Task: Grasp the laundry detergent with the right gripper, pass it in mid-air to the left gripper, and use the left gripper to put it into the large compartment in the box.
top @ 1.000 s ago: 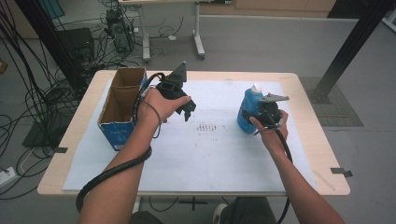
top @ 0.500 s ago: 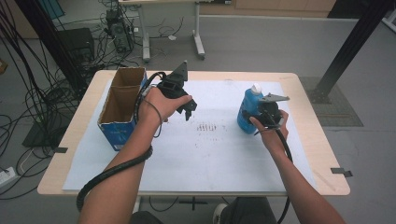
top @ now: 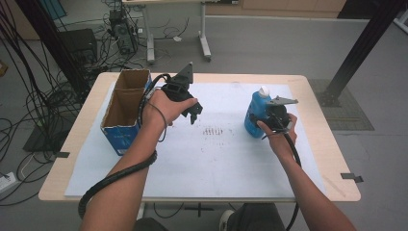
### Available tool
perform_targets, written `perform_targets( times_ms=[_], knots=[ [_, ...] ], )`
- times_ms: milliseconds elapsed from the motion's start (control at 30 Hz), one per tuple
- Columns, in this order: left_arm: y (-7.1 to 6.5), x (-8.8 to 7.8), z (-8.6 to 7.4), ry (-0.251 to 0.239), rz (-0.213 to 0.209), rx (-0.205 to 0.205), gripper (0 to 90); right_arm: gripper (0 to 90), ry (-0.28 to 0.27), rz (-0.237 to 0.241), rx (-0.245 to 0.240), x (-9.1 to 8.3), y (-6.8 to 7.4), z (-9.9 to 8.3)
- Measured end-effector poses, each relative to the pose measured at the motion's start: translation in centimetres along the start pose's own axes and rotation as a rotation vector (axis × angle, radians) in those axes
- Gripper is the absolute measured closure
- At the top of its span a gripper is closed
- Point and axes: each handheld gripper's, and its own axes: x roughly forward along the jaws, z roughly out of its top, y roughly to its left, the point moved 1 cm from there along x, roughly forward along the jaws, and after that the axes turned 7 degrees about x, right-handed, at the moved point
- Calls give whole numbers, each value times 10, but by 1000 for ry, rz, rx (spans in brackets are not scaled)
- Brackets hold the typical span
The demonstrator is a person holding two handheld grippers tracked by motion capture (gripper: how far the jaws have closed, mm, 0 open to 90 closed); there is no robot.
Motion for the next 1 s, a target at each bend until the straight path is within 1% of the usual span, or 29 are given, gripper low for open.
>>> perform_targets(
  times_ms=[400, 633, 900, 1000],
  knots=[
    [-2, -2, 2, -4, 0, 6, 56, 431, 2, 1, -1, 0, 0, 0],
    [-1, -5, 1, -5, 3, 7, 56, 437, 5, -2, 0, 0, 0, 1],
    [-1, -8, 2, -17, -2, 4, 57, 441, 6, -4, 1, 0, 1, 1],
    [-1, -10, 3, -21, -2, 10, 57, 440, 6, -4, -1, 0, 0, 1]
  ],
)
